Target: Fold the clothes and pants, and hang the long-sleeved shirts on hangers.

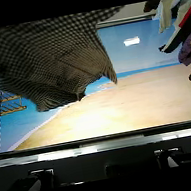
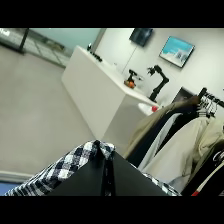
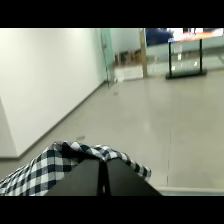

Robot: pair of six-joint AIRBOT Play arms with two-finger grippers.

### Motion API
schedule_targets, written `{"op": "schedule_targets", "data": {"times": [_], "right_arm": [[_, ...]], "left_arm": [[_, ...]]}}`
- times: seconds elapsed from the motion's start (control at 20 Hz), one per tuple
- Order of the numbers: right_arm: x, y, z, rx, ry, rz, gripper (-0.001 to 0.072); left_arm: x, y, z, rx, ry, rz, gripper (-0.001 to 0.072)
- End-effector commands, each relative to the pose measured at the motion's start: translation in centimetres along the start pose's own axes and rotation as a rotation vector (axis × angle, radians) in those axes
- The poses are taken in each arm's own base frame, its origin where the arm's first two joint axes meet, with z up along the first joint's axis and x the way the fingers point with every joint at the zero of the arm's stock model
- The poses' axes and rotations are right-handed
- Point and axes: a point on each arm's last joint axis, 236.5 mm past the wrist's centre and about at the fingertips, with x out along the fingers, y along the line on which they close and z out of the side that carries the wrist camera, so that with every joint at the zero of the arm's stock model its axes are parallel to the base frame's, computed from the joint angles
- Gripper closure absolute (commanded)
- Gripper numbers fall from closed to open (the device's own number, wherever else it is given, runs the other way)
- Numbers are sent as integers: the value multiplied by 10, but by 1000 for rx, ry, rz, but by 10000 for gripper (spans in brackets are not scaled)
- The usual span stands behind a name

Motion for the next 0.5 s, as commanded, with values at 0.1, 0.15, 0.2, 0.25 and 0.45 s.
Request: {"op": "schedule_targets", "data": {"times": [0.1,0.15,0.2,0.25,0.45], "right_arm": [[-11,-5,32,2,-128,-34,685],[7,-13,17,11,-74,-45,685],[25,-23,-3,18,-5,-62,685],[44,-39,-29,19,87,-96,685],[109,-107,-172,-55,505,-199,685]], "left_arm": [[-28,-20,34,18,-137,-40,686],[-13,-9,25,-4,-117,-30,686],[9,7,7,-34,-72,-11,686],[32,25,-16,-60,-13,14,686],[137,115,-150,-191,281,133,686]]}}
